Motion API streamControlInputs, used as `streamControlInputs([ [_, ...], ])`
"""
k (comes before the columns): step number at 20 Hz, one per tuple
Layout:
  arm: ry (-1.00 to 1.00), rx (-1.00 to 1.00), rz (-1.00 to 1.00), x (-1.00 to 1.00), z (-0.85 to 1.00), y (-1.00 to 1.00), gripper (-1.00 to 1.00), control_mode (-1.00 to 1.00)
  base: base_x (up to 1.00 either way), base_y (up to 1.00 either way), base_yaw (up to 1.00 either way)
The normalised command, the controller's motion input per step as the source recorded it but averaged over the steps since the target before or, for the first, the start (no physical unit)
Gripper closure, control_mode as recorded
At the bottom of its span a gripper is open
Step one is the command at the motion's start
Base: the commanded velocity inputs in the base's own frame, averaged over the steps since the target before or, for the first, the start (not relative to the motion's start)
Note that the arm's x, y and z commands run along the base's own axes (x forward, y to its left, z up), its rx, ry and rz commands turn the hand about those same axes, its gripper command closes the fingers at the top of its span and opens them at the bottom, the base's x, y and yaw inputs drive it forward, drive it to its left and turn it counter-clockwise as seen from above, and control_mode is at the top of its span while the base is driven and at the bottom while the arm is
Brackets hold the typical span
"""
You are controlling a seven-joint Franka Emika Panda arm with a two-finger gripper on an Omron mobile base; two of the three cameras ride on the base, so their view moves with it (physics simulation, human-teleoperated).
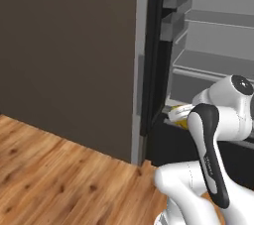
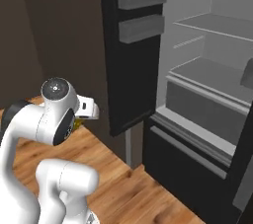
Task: Retrieve the sausage and cheese from the fridge and place them on the cutting board on the counter.
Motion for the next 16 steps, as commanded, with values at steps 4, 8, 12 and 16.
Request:
streamControlInputs([
  [4, 0.0, 0.0, 0.0, 0.0, 0.0, 0.0, 1.0, 1.0, -0.18, -0.14, 0.4],
  [8, 0.0, 0.0, 0.0, 0.0, 0.0, 0.0, 1.0, 1.0, -0.76, -0.01, 0.48],
  [12, 0.0, 0.0, 0.0, 0.0, 0.0, 0.0, 1.0, 1.0, -0.88, 0.01, 0.49],
  [16, 0.0, 0.0, 0.0, 0.0, 0.0, 0.0, 1.0, 1.0, -0.39, 0.1, 0.55],
])
